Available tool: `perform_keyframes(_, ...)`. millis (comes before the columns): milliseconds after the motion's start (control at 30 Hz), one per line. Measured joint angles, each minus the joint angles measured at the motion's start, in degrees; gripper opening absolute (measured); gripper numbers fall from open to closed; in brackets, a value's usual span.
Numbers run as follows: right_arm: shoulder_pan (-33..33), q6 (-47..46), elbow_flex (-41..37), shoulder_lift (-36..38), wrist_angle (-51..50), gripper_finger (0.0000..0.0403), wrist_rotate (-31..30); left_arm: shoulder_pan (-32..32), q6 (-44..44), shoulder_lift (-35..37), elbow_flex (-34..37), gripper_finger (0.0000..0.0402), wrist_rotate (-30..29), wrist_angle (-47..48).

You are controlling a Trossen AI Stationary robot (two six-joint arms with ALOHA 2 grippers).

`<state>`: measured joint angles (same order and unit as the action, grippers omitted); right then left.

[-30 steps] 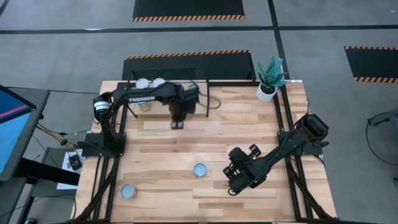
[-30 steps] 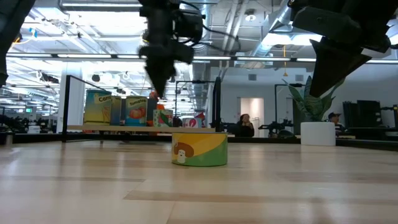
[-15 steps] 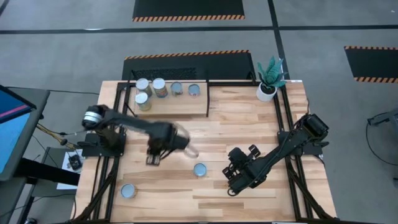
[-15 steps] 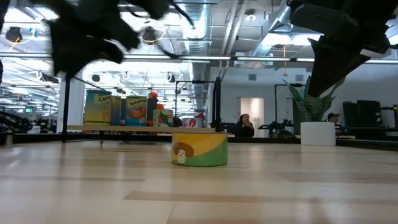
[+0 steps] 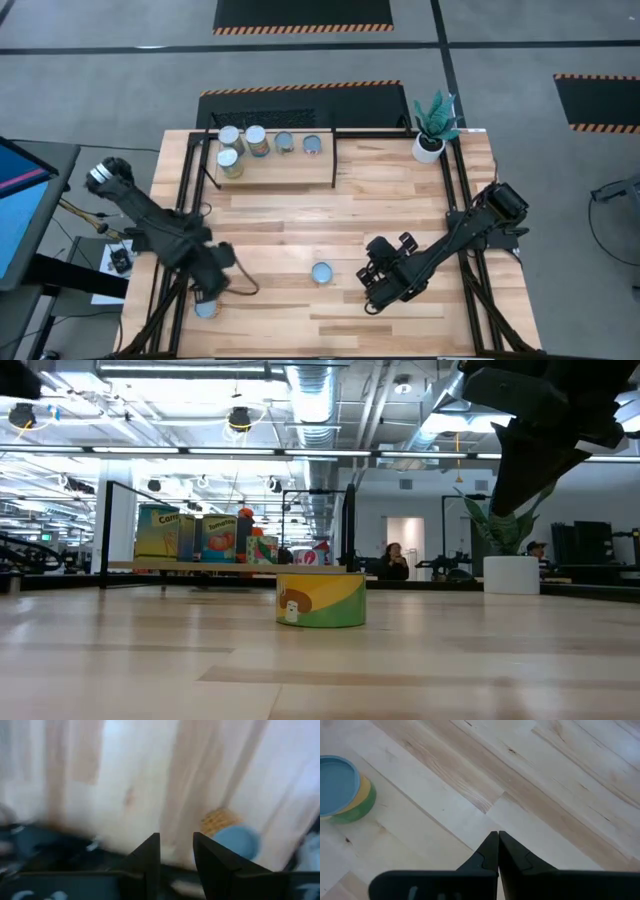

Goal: Pick and place cans onto a shelf
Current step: Put the black beans can on the shelf

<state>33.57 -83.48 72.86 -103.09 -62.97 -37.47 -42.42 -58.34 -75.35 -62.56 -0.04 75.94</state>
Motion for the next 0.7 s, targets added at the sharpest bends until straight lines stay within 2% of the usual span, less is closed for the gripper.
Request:
perform_keyframes(133, -0.36, 0.00, 0.00, 0.00, 0.49, 0.0024, 0.00, -6.27, -8.52, 2.46, 3.23, 0.0103, -2.83, -7.99)
perform_keyframes(300, -0.73, 0.02, -0.02, 0.00, 0.89, 0.0024, 0.02, -12.03, -10.07, 2.18, 8.34, 0.0103, -4.03, -12.85)
perform_keyframes(433, -0.73, 0.15, 0.00, 0.00, 0.87, 0.0024, 0.04, -15.04, -11.97, 2.20, 11.79, 0.0103, -6.99, -12.94)
perform_keyframes(700, -0.73, 2.97, -0.01, 0.00, 0.81, 0.0024, 0.08, -18.17, -17.00, 2.16, 16.19, 0.0103, -3.65, -21.88)
